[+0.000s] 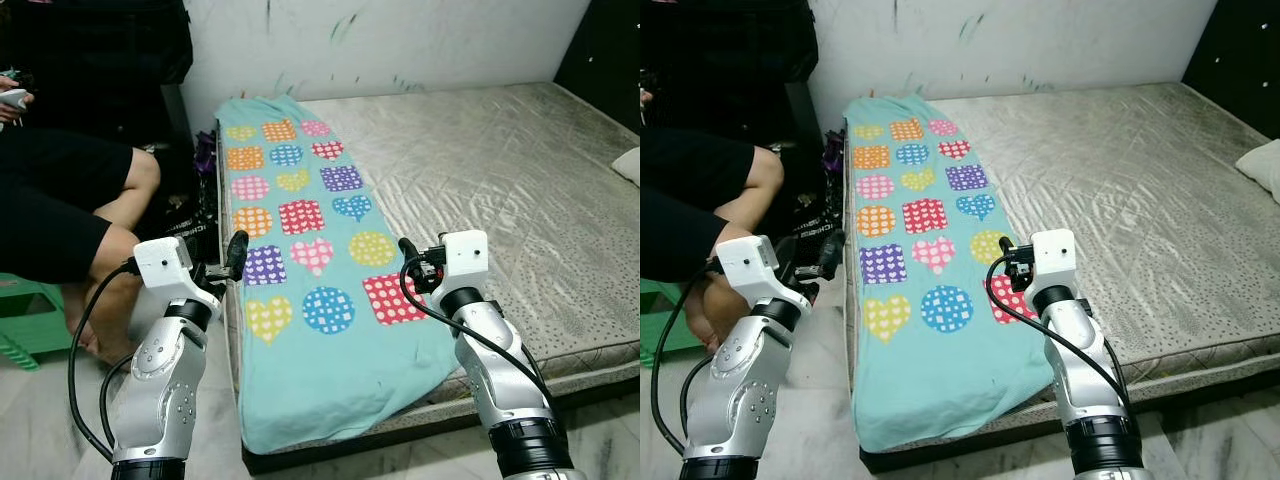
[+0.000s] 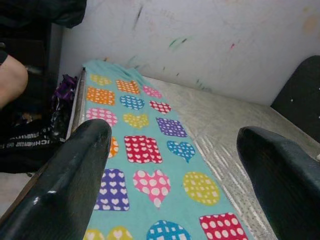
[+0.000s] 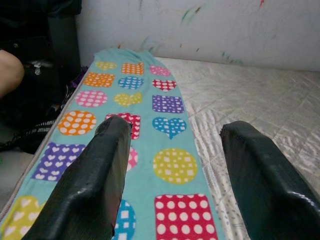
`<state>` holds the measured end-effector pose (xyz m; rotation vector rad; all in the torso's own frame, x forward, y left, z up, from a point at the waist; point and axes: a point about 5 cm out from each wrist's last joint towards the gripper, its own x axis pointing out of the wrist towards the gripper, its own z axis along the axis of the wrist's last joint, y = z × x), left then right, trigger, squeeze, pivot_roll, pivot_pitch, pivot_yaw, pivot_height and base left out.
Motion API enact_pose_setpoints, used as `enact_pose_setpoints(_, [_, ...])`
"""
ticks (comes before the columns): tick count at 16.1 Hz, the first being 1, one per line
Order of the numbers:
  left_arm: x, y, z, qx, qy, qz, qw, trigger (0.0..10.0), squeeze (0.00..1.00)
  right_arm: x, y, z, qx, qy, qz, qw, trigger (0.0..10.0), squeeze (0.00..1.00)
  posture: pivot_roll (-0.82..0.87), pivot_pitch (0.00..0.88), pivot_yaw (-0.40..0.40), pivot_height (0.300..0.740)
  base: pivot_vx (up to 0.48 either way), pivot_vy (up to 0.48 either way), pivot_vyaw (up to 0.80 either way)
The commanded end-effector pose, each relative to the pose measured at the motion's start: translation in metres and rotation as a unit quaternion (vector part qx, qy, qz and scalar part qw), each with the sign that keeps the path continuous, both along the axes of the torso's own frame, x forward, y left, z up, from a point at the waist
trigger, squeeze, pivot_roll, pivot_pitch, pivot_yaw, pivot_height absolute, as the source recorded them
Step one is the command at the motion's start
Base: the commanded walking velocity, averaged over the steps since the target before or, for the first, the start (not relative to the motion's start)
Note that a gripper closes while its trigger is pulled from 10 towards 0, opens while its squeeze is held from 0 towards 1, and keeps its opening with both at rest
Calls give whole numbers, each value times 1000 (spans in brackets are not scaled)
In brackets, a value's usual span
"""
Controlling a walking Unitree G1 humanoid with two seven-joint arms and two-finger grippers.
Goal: Clean up the room
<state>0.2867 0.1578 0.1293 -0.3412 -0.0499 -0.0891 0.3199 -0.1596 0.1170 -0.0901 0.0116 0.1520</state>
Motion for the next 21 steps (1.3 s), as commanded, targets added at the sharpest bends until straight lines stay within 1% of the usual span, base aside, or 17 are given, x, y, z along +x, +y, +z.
enact_pose_setpoints(1, [1,1,0,6,1,3,1000,10000,0,0,-2,3,-1,-7,-2,1000,10000,0,-92,17,10,740,0,0,0])
enact_pose_setpoints(10, [0,2,-1,7,6,10,1000,10000,0,0,0,3,-6,-6,-4,1000,10000,0,-87,26,5,740,0,0,0])
enact_pose_setpoints(12, [-4,6,-6,13,24,15,1000,10000,0,-4,-4,-1,-12,4,-9,1000,10000,0,-87,36,1,740,0,0,0])
enact_pose_setpoints(15, [-11,13,-12,22,37,18,999,10000,0,-11,-7,-4,-11,10,-8,1000,10000,0,-85,44,-3,740,0,0,0])
enact_pose_setpoints(16, [-14,17,-14,30,41,21,998,10000,0,-14,-7,-5,-11,12,-7,1000,10000,0,-80,50,1,740,0,0,0])
enact_pose_setpoints(17, [-22,28,-17,44,50,28,997,10000,0,-19,-9,-6,-13,20,-3,1000,10000,0,-73,58,0,740,0,0,0])
enact_pose_setpoints(19, [-37,43,-25,62,69,39,995,10000,0,-30,-13,-9,-24,31,4,999,10000,0,-67,73,0,740,0,0,0])
enact_pose_setpoints(20, [-51,54,-35,74,95,46,992,10000,0,-40,-24,-20,-48,55,-4,997,10000,0,-63,82,-3,740,0,0,0])
enact_pose_setpoints(21, [-58,58,-37,79,104,50,990,10000,0,-46,-33,-26,-60,74,-15,995,10000,0,-59,90,-7,740,0,0,0])
